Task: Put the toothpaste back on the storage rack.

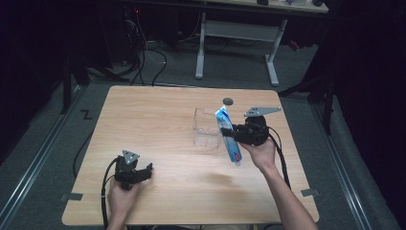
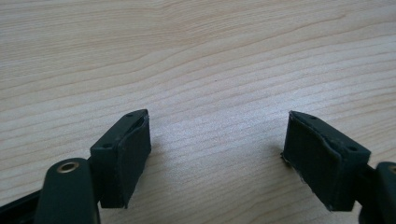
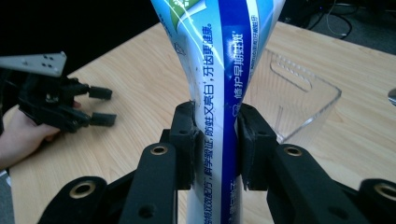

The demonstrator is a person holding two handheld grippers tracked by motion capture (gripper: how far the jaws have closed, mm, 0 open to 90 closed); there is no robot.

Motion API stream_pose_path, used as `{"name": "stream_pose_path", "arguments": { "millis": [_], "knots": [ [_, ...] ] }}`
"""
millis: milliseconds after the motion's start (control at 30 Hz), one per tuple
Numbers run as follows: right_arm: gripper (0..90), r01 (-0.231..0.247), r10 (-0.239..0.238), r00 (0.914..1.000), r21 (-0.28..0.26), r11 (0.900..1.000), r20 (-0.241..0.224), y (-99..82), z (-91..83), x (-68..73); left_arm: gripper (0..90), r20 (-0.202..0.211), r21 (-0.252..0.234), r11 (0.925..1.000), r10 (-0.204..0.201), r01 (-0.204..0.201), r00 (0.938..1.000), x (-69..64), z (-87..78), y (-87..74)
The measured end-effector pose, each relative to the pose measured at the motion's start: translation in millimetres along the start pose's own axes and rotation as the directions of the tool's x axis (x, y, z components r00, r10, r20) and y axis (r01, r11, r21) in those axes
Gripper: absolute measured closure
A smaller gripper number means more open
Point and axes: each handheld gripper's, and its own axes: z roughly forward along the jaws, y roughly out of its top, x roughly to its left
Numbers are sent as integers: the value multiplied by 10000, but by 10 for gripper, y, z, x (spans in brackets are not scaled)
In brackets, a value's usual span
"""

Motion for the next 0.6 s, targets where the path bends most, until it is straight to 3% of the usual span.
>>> {"name": "stream_pose_path", "arguments": {
  "millis": [600],
  "knots": [
    [708, 289, -285, 9995, -426, 9987, 99, 386, 97, -4, 233, 34, 30, 10000, 27, -27, 10000, 1, -3, -1]
  ]
}}
